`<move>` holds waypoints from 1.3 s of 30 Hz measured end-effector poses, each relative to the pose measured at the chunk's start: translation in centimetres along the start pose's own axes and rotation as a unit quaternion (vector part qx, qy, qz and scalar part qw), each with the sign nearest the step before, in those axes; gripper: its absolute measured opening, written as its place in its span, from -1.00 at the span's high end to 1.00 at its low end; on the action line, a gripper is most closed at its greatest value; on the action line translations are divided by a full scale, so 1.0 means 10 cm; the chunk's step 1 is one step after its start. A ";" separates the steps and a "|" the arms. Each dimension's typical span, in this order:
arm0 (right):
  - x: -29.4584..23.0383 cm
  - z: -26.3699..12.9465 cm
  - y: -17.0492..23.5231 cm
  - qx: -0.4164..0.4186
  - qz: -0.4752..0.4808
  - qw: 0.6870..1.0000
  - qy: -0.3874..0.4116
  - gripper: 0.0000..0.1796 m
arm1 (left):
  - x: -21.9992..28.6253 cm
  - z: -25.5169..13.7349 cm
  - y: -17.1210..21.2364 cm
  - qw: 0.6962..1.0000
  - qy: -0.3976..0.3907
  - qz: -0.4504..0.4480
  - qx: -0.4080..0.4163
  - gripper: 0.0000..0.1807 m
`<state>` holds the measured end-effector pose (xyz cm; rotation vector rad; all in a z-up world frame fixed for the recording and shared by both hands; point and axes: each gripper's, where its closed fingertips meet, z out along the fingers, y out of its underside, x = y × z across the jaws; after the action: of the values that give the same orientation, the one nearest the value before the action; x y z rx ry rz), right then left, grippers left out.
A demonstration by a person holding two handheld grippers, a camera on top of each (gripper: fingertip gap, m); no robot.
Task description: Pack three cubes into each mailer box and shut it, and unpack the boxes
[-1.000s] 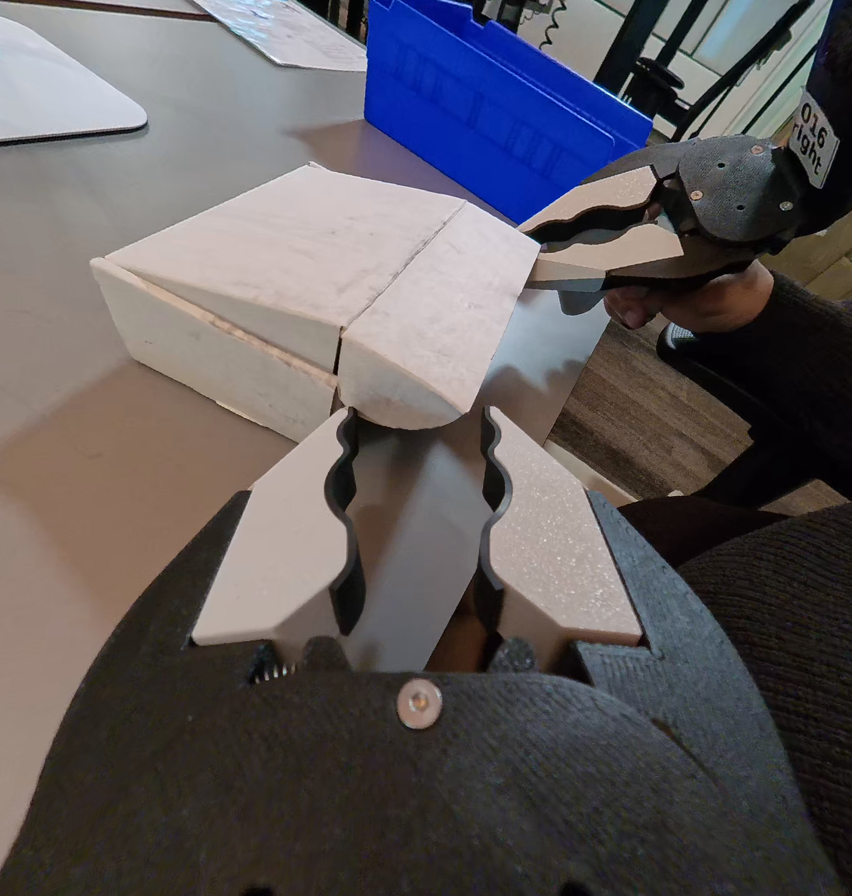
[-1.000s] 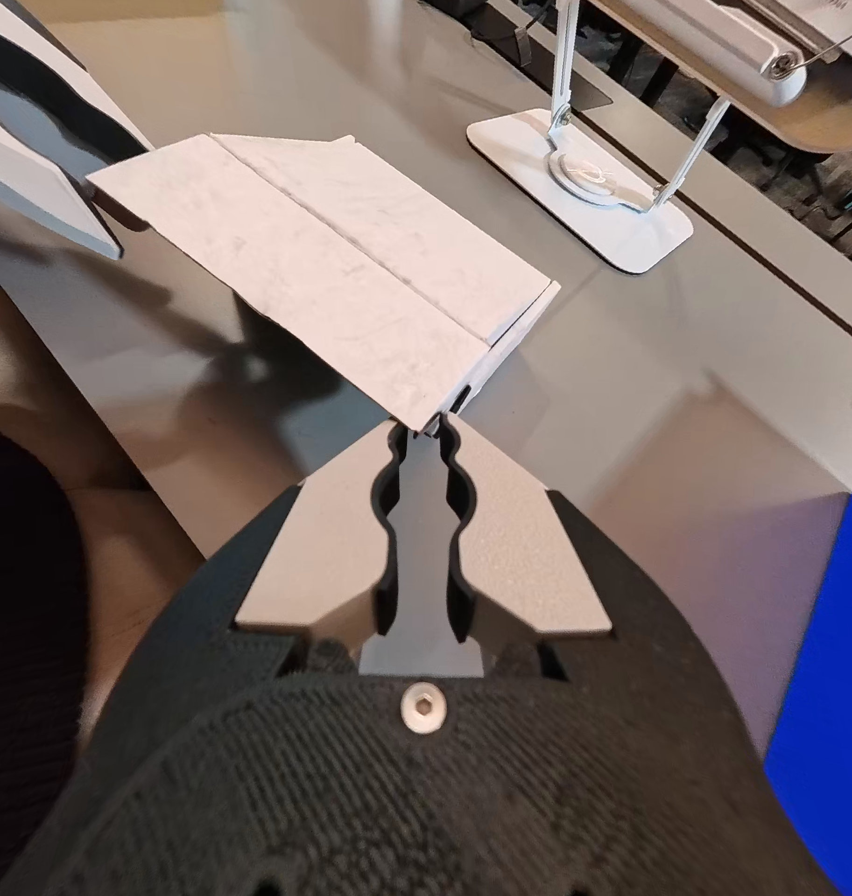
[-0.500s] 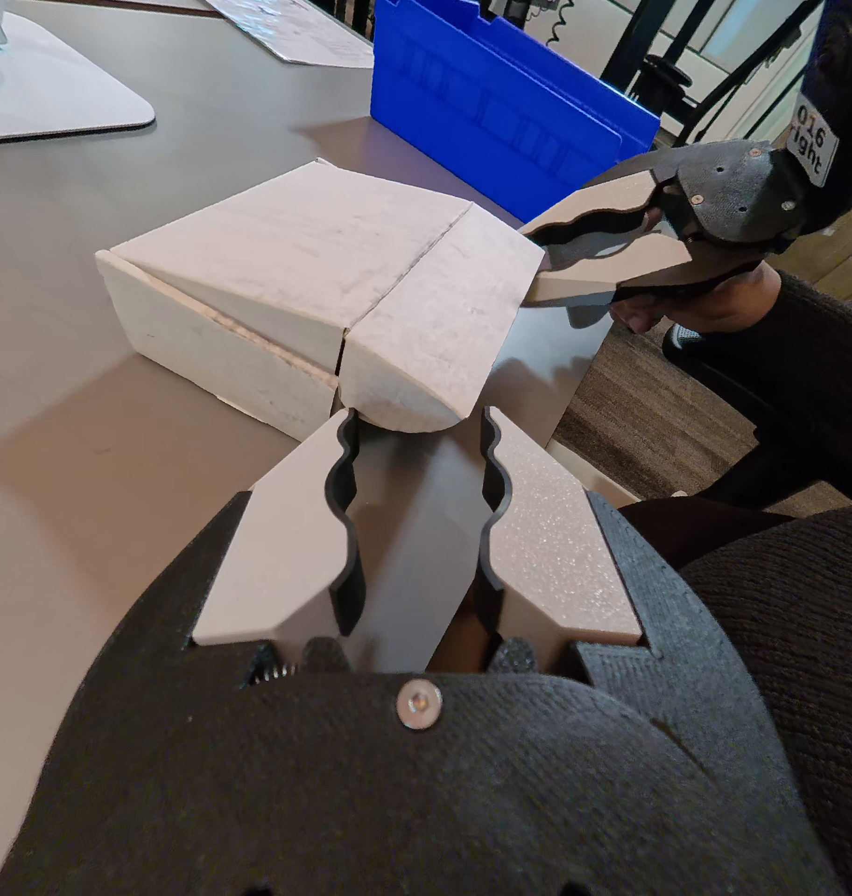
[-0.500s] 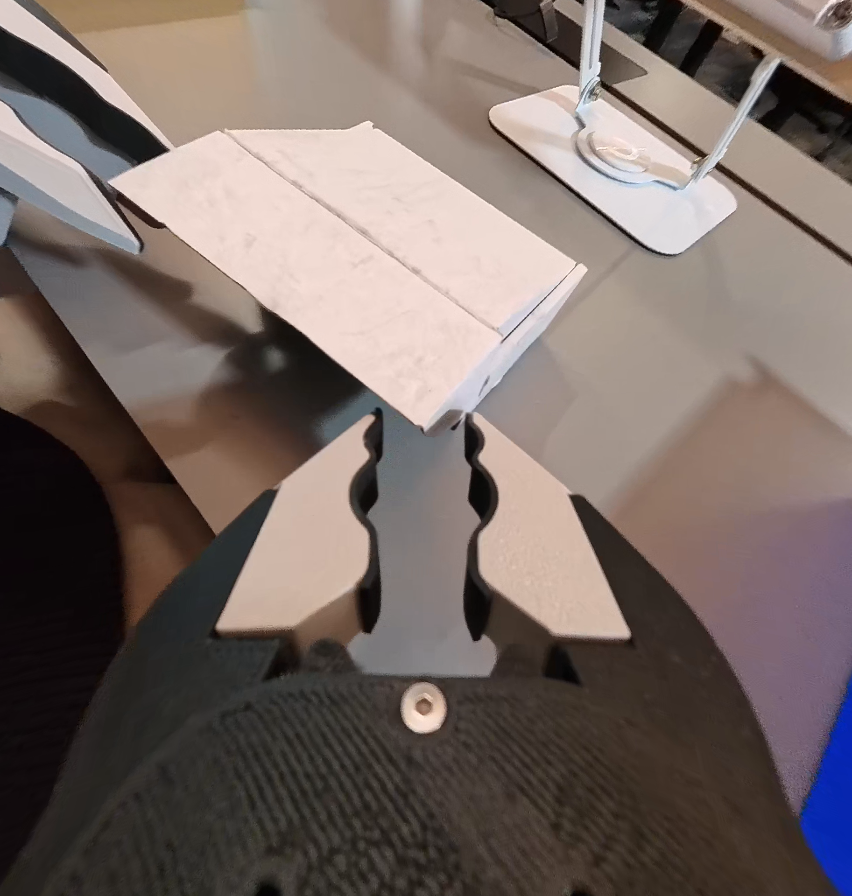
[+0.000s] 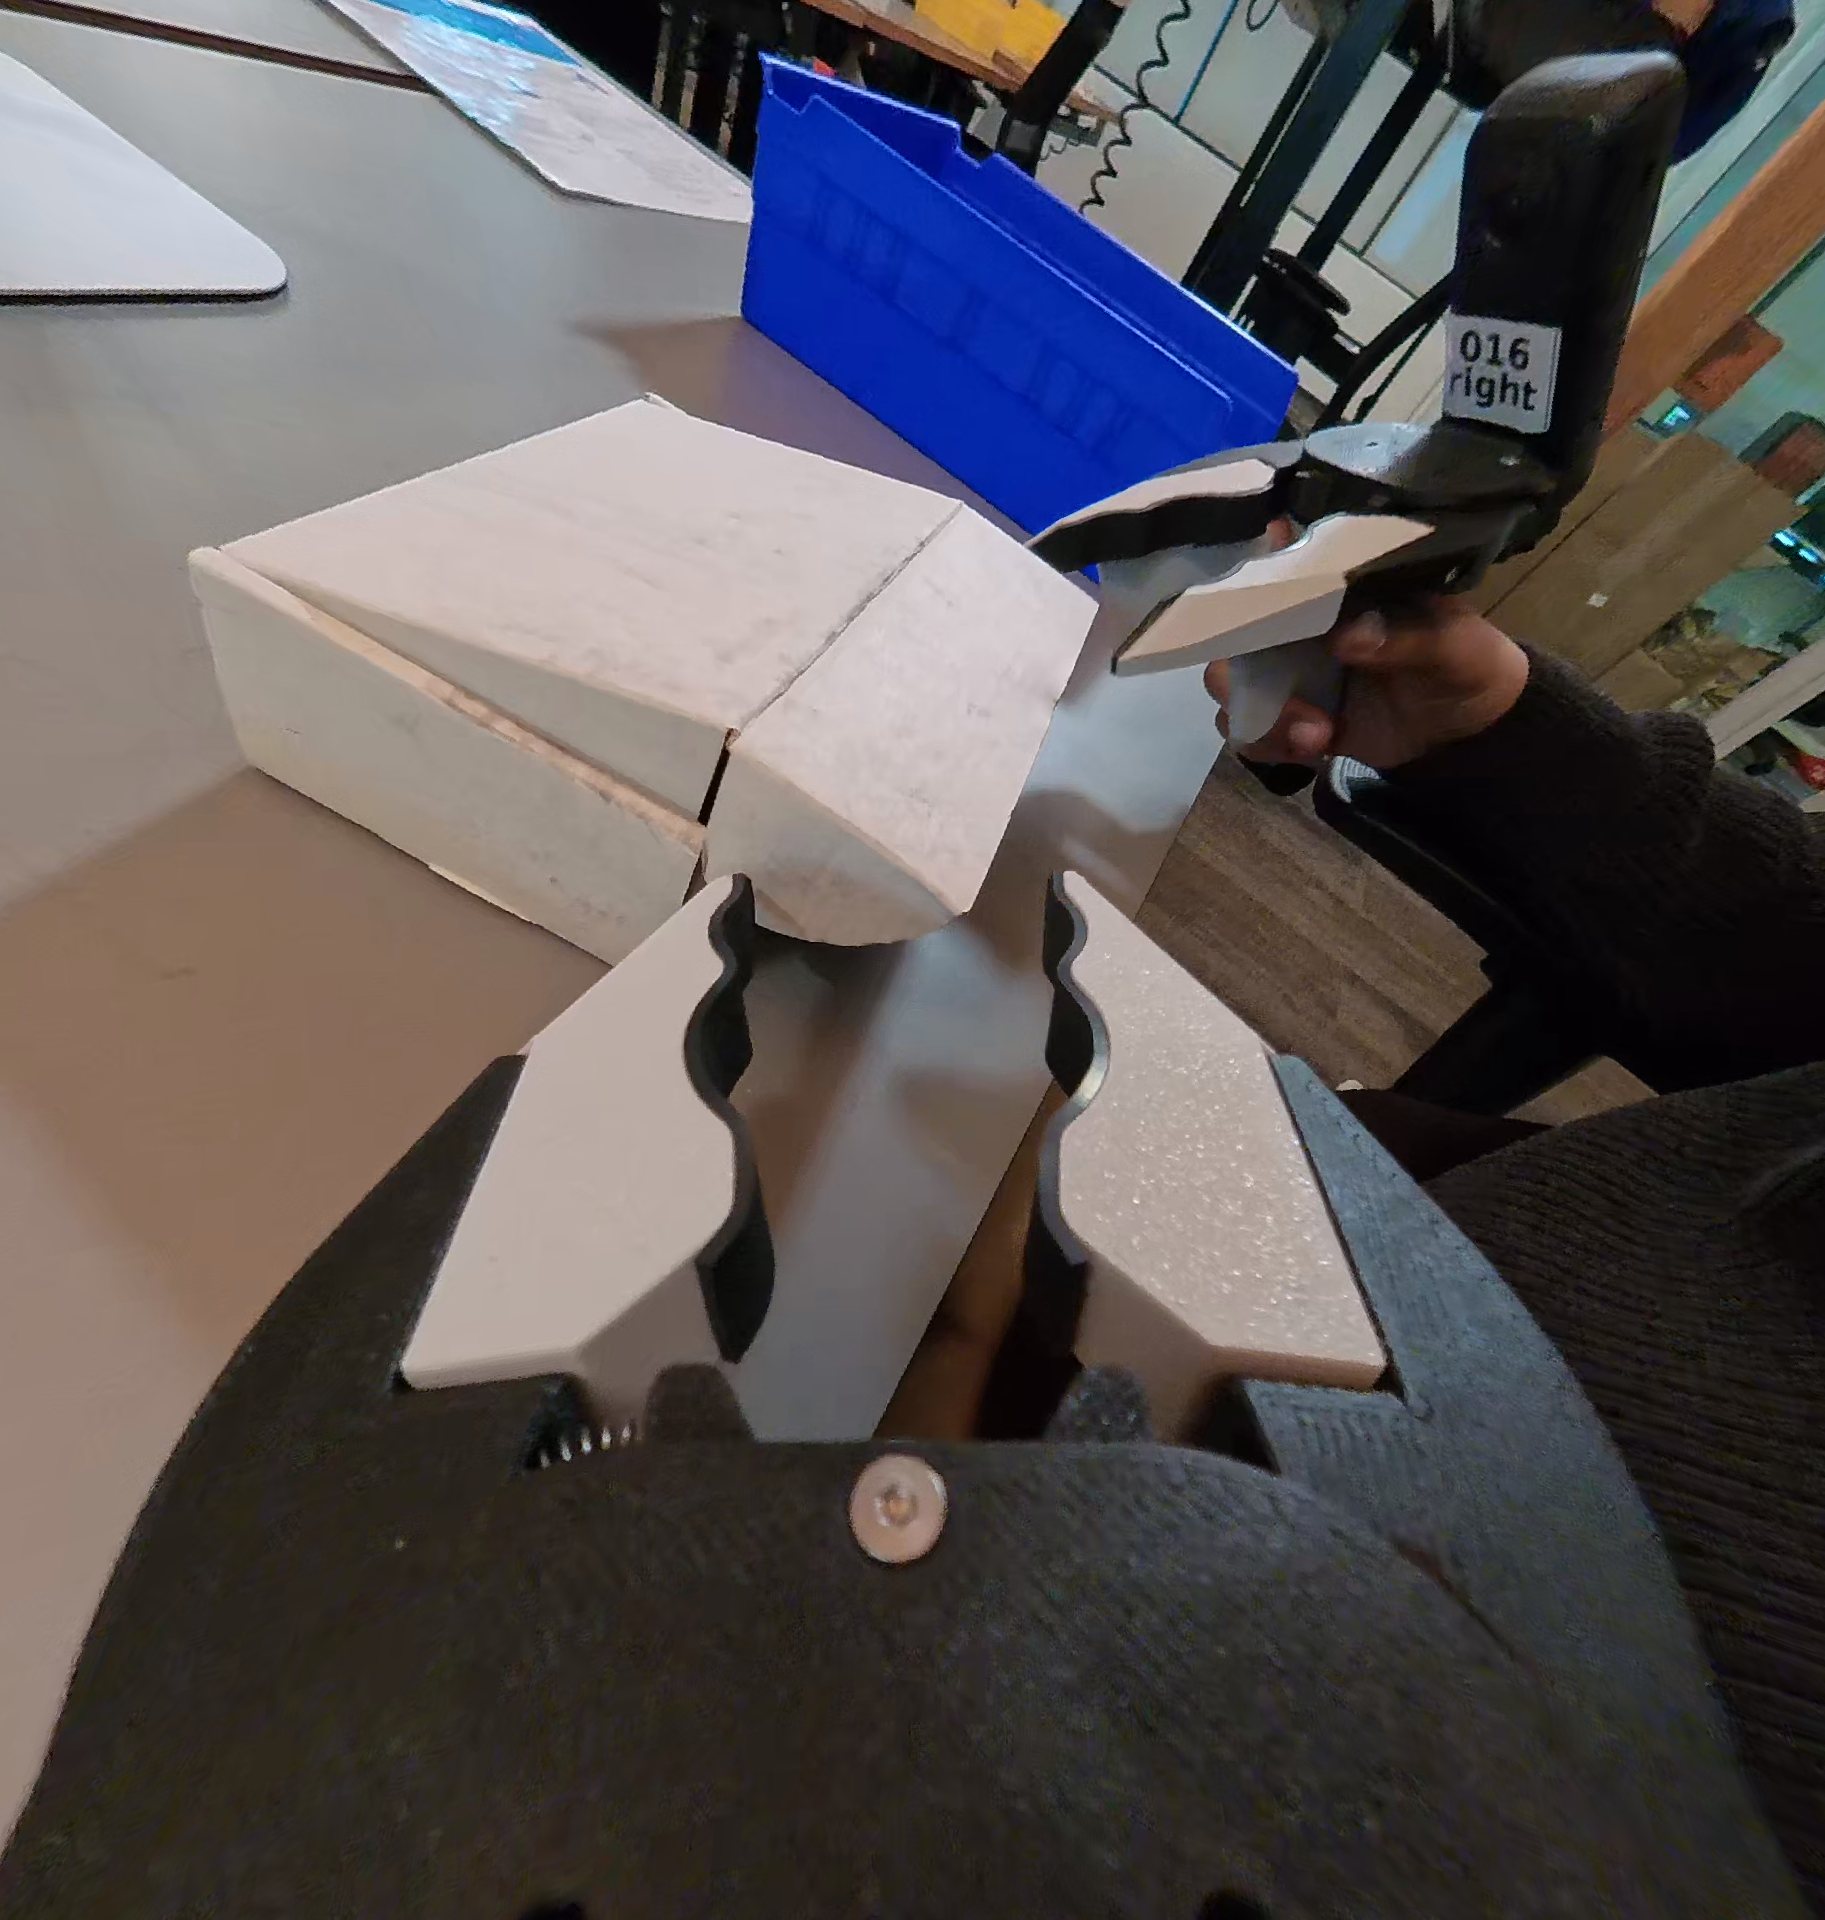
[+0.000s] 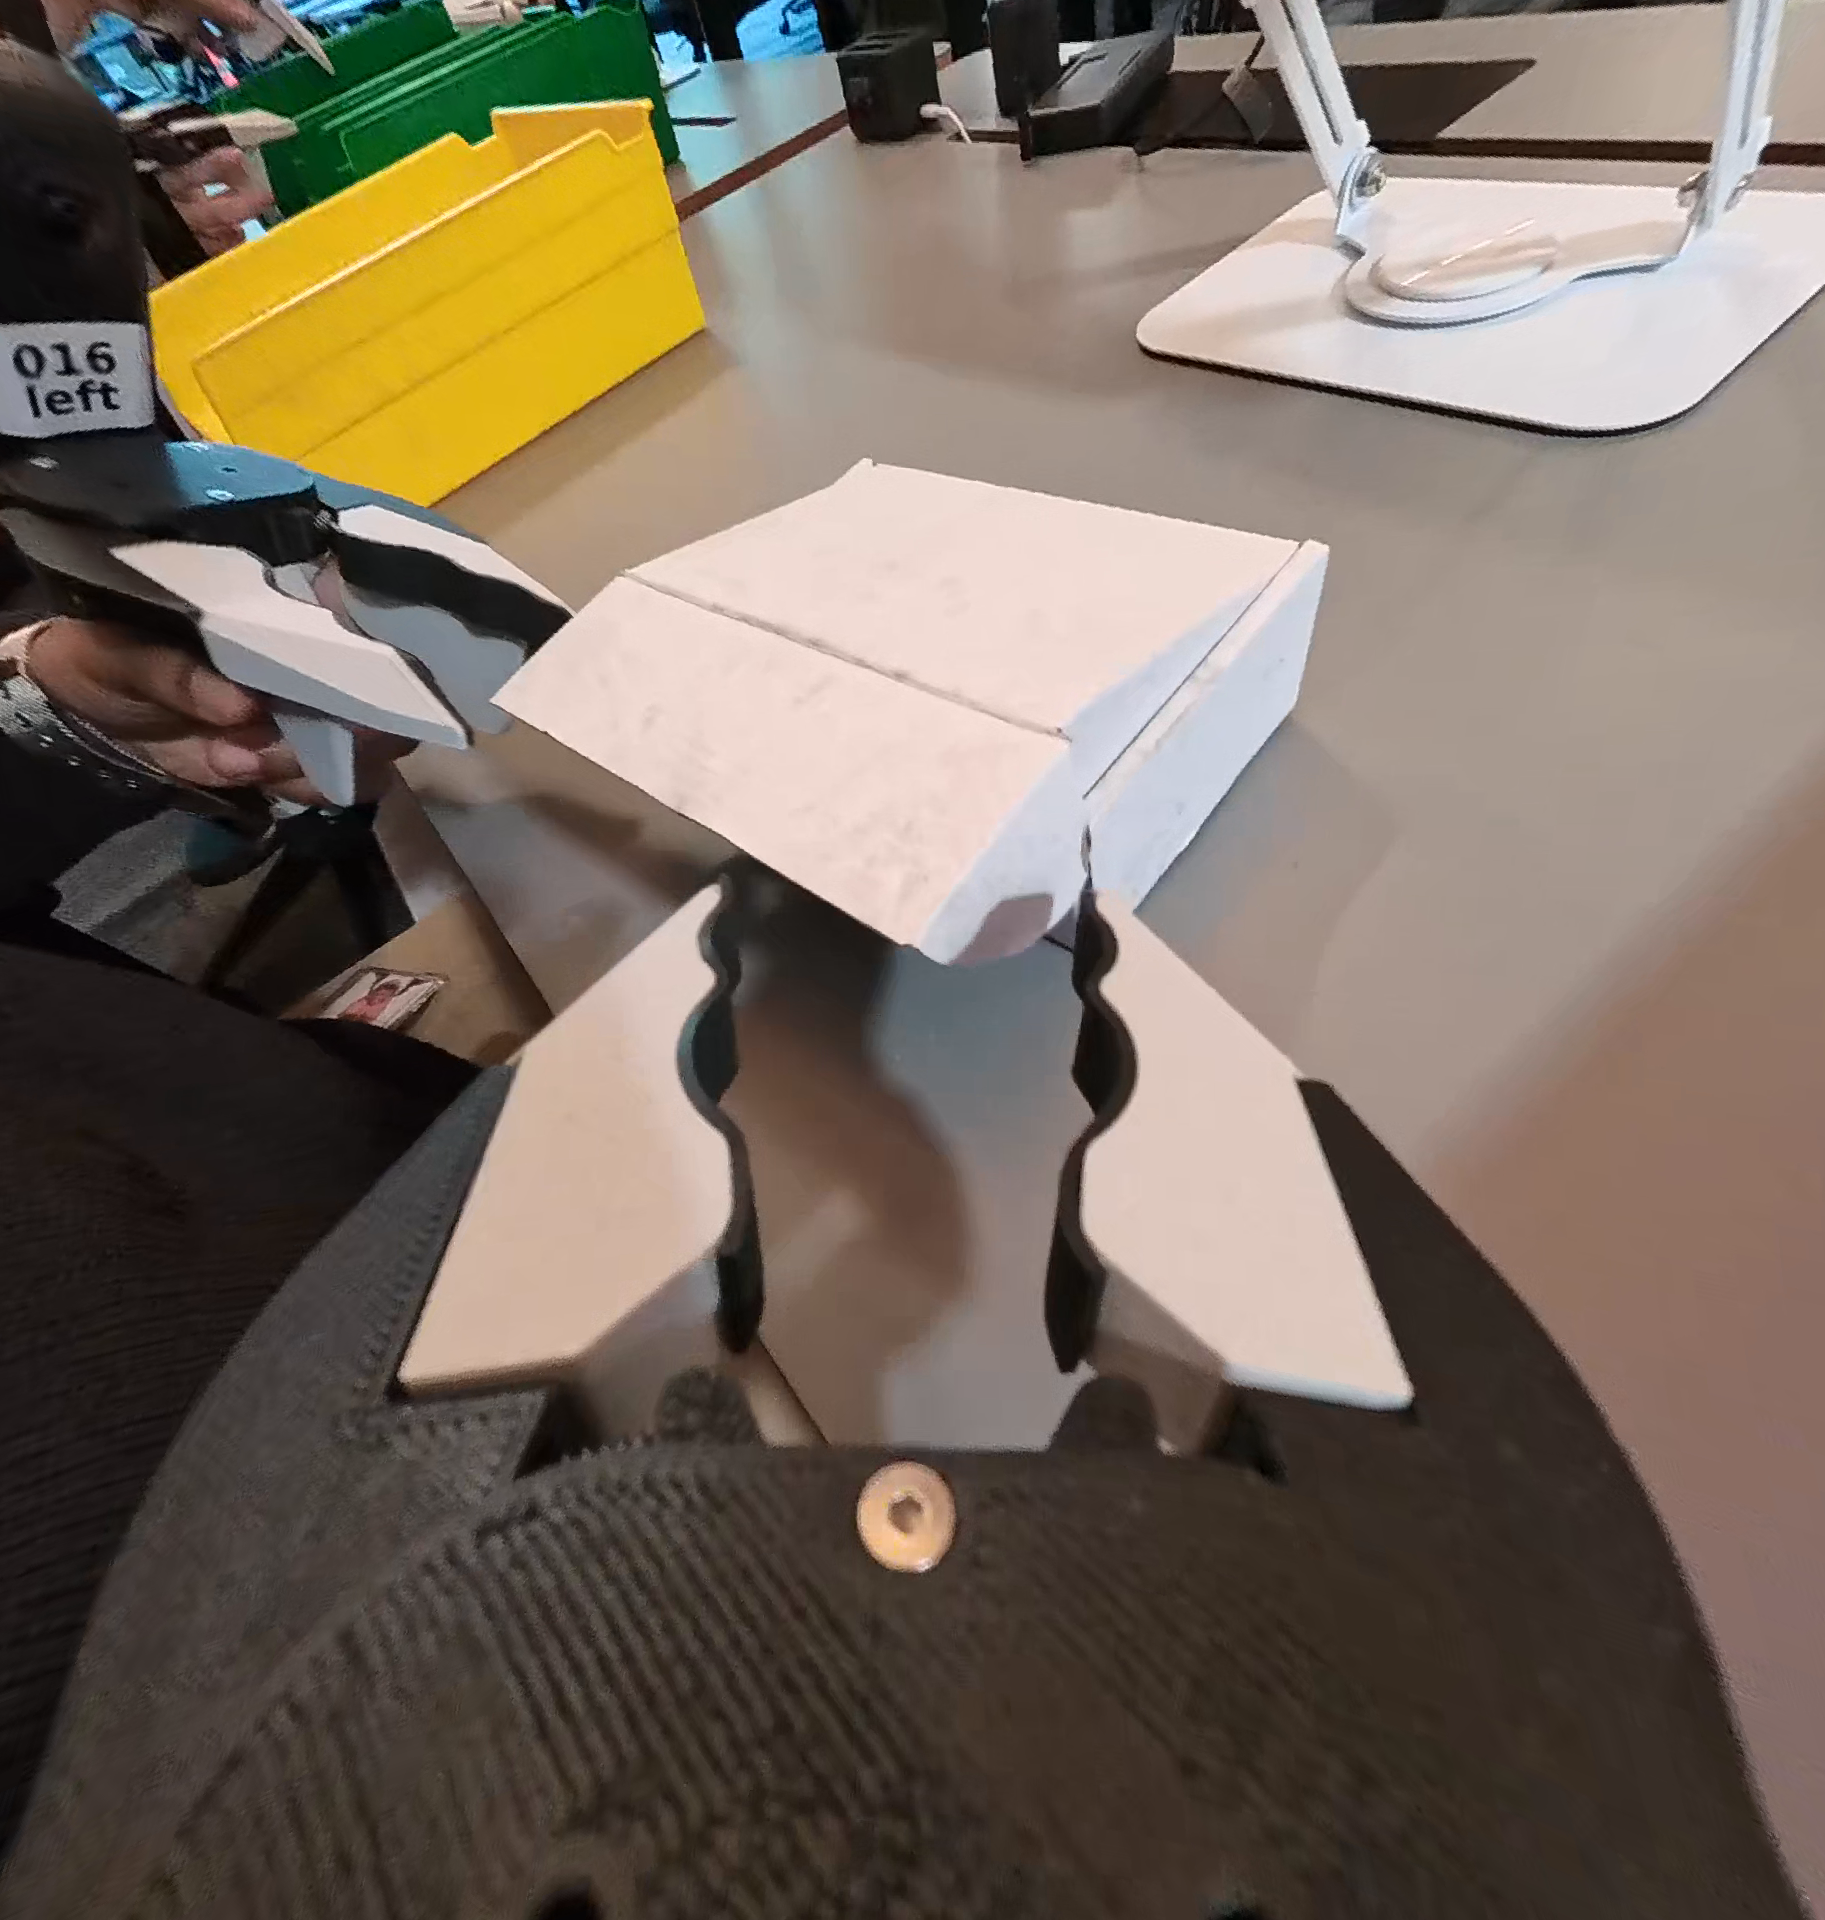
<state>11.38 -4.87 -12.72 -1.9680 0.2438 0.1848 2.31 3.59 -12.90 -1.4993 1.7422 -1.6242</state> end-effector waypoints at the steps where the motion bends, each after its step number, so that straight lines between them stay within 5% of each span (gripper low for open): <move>1: 0.00 0.01 0.02 -0.005 0.000 1.000 0.004 0.29 | 0.00 0.00 -0.01 1.000 0.003 -0.004 0.002 0.40; 24: -0.14 0.02 0.02 0.010 0.028 0.999 -0.015 0.38 | -0.14 0.08 -0.12 0.998 -0.006 -0.050 0.031 0.48; 39: -0.14 0.06 0.06 -0.017 -0.054 0.998 0.042 0.40 | -0.17 0.07 -0.15 0.998 -0.013 -0.056 0.040 0.48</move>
<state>9.85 -4.44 -13.13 -2.0199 0.1891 0.0371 4.25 4.91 -12.47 -1.5989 1.5863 -1.6984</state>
